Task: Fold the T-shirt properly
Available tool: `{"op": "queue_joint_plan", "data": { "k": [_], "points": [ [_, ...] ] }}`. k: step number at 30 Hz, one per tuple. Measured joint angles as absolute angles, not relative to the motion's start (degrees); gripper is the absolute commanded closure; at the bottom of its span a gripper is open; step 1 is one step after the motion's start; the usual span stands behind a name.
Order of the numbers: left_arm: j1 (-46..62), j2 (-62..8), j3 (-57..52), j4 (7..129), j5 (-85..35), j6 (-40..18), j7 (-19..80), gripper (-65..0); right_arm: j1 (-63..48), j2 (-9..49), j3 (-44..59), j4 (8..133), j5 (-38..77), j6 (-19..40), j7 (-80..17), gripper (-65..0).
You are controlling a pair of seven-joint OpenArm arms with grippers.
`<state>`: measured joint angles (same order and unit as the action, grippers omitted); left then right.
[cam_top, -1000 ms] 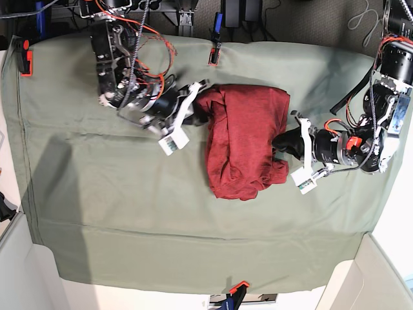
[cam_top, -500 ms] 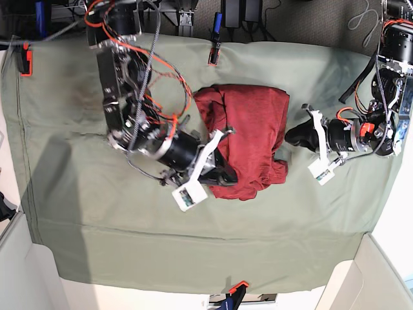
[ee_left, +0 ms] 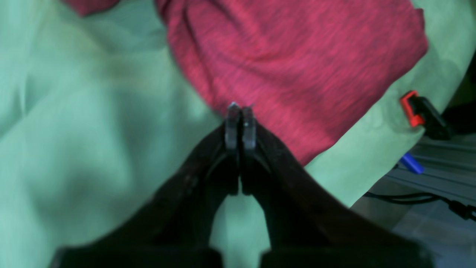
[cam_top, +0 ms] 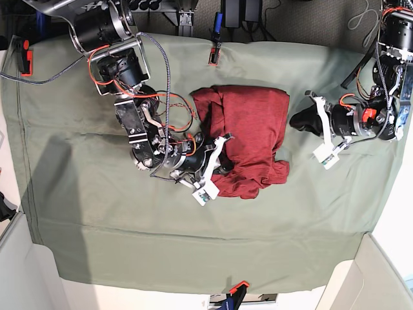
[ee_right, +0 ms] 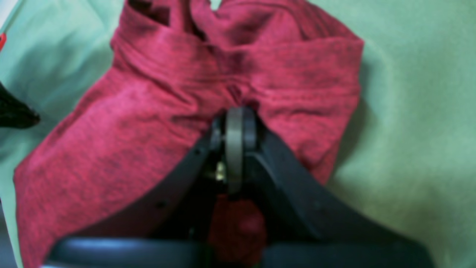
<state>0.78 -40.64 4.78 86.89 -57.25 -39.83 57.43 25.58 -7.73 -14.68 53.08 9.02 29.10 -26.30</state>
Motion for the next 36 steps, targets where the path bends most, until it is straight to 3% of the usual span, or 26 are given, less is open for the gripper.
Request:
{"op": "queue_joint_plan", "data": {
  "k": [5, 15, 24, 36],
  "points": [
    [5.10, -40.60, -2.79, 86.89, -57.60, -39.75, 57.19, 0.0, 23.31, -7.29, -14.66, 58.26, 9.98, 28.47, -28.05, 0.0],
    [17.67, -40.47, -18.26, 90.13, -58.67, -39.68, 58.30, 0.0, 16.05, -5.34, -14.68, 84.44, 11.20, 28.14, -37.45, 0.0],
    [33.56, -40.60, -26.13, 102.43, -59.29, -39.70, 58.48, 0.0, 5.23, 6.22, -9.85, 96.79, 17.06, 27.73, -44.05, 0.0],
    [52.58, -35.97, -33.61, 109.62, -54.81, -39.70, 58.63, 0.0, -16.71, 22.65, 10.26, 113.65, 31.64, 28.45, -48.80, 0.0]
  ]
}}
